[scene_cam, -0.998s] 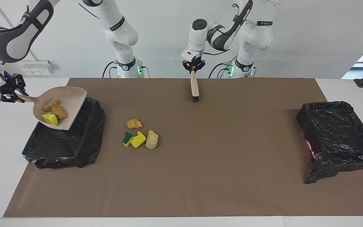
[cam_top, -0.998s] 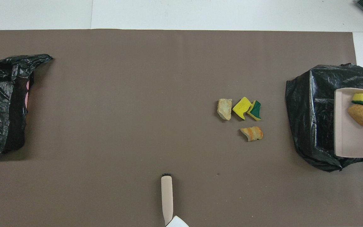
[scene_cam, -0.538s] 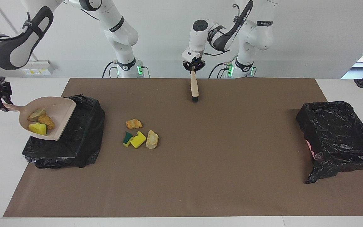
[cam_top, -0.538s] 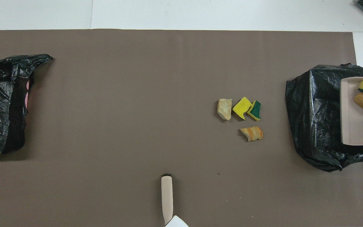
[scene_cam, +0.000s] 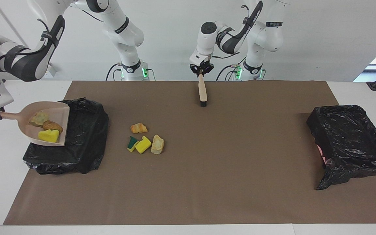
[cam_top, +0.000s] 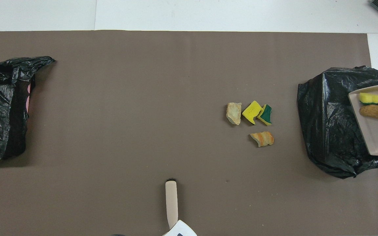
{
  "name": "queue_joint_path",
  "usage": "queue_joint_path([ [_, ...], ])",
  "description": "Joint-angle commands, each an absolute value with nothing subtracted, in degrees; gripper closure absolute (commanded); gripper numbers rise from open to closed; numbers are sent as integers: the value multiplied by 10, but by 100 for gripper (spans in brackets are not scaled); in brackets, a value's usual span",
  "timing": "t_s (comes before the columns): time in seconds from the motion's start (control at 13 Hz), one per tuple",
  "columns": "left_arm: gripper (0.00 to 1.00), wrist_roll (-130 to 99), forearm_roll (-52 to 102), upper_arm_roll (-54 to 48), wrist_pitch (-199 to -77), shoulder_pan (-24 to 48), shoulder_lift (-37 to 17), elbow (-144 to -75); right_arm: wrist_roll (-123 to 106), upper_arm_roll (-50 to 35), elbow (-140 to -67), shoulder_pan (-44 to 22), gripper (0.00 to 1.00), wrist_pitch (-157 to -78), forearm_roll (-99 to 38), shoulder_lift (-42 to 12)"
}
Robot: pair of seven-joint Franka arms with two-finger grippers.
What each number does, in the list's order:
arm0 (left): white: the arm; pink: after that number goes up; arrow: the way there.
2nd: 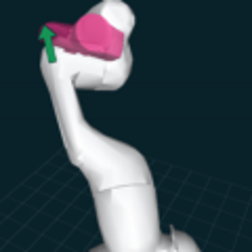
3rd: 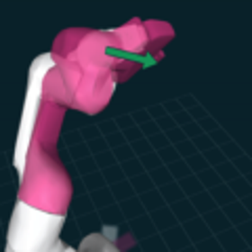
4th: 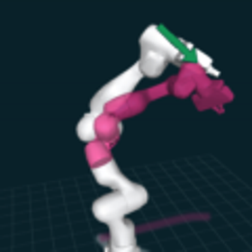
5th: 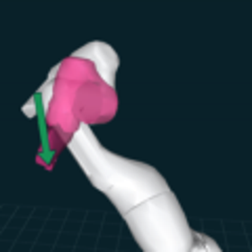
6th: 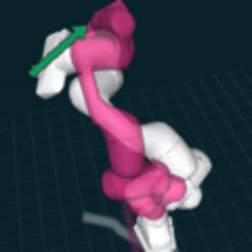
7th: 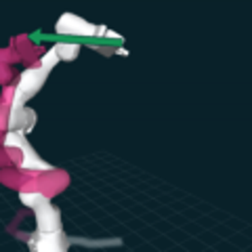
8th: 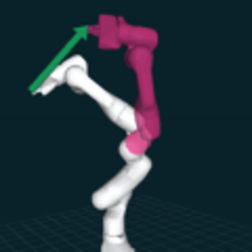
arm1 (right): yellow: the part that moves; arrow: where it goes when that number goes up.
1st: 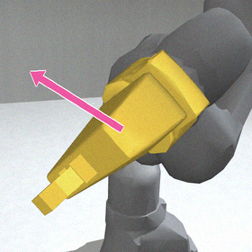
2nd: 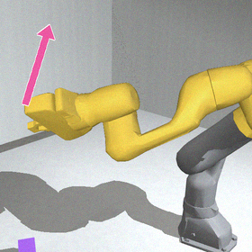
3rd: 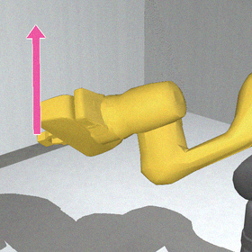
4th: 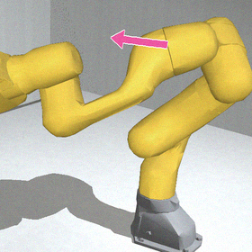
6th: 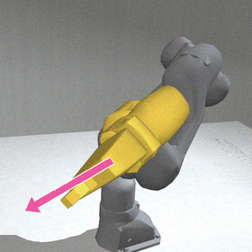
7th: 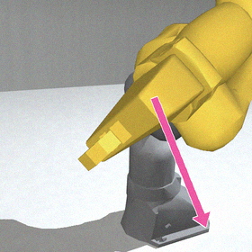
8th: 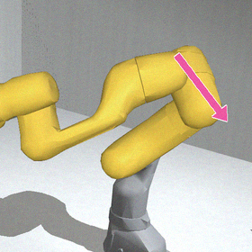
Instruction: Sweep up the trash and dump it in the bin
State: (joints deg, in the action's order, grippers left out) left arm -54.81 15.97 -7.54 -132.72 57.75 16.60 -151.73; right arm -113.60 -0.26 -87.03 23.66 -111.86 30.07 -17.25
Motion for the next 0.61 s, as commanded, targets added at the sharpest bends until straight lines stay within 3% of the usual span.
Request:
queue_joint_path([
  [0.0,68,-522,171,-77,-1313,558,170,-1523,-1169,-4,-876,227,100,-1150,343,-168],
  [0.31,58,-494,170,-76,-1294,522,142,-1490,-1190,-4,-879,201,100,-1152,385,-156],
  [0.46,44,-431,162,-75,-1255,485,133,-1457,-1202,-4,-893,198,100,-1171,395,-148],
  [0.54,28,-422,160,-75,-1254,464,127,-1442,-1203,-4,-897,194,100,-1179,402,-144],
])
